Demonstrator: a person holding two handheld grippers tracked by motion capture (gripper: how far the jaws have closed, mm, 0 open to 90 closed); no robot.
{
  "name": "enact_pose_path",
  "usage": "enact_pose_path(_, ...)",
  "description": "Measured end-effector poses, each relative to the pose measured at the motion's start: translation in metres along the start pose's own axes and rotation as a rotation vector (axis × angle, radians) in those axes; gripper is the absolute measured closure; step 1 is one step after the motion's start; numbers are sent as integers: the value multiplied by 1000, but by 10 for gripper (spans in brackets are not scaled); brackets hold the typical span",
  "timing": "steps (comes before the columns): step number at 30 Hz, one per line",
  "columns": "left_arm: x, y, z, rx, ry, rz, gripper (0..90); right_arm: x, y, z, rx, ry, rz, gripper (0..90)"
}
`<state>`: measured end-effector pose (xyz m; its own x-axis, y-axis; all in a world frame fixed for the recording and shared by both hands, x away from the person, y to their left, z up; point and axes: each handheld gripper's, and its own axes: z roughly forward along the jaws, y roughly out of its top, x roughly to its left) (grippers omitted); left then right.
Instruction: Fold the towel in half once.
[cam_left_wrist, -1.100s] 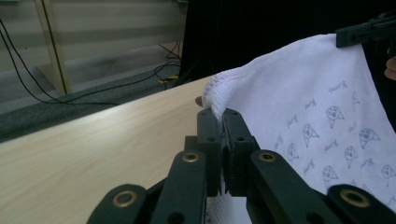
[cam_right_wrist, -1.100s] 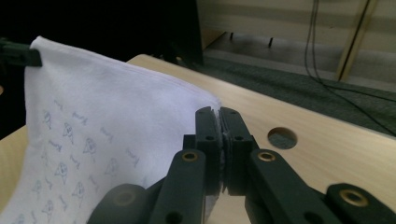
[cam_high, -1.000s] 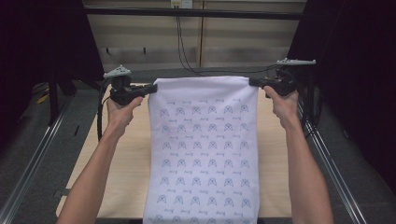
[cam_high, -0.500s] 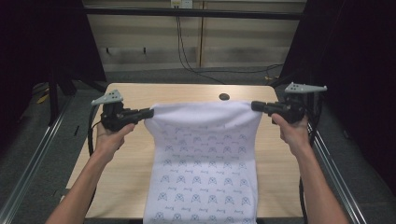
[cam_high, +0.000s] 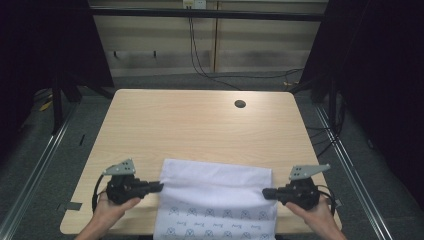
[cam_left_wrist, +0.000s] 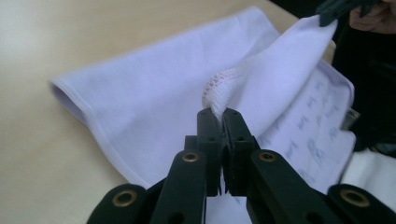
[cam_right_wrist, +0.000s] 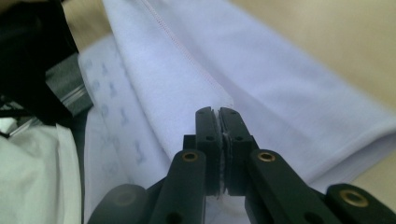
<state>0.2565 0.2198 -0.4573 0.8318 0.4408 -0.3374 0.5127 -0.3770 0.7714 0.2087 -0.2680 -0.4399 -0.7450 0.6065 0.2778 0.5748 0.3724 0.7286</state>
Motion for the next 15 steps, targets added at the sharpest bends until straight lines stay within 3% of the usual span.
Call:
enact_pose_path(3,-6,-12,10,56,-21,7,874,2,-21,12,59,16,41,875)
enact_pose_path(4,-6,-14,13,75,-34,8,873,4,-30,16,103,15,56,875)
enact_pose_path(7,-6,-23,32,191,-22,10,873,6,-42,21,170,-11,58,875)
enact_pose_path(9,-2,-21,36,183,-17,-2,872,6,-45,24,192,-34,58,875)
enact_pose_path(10,0,-19,36,186,13,10,874,5,-44,26,209,-37,61,876)
enact_pose_path(11,3,-18,40,197,73,32,875,3,-43,27,211,-37,60,877)
enact_pose_path(15,18,-6,50,186,94,10,876,-7,-37,30,201,-88,64,877)
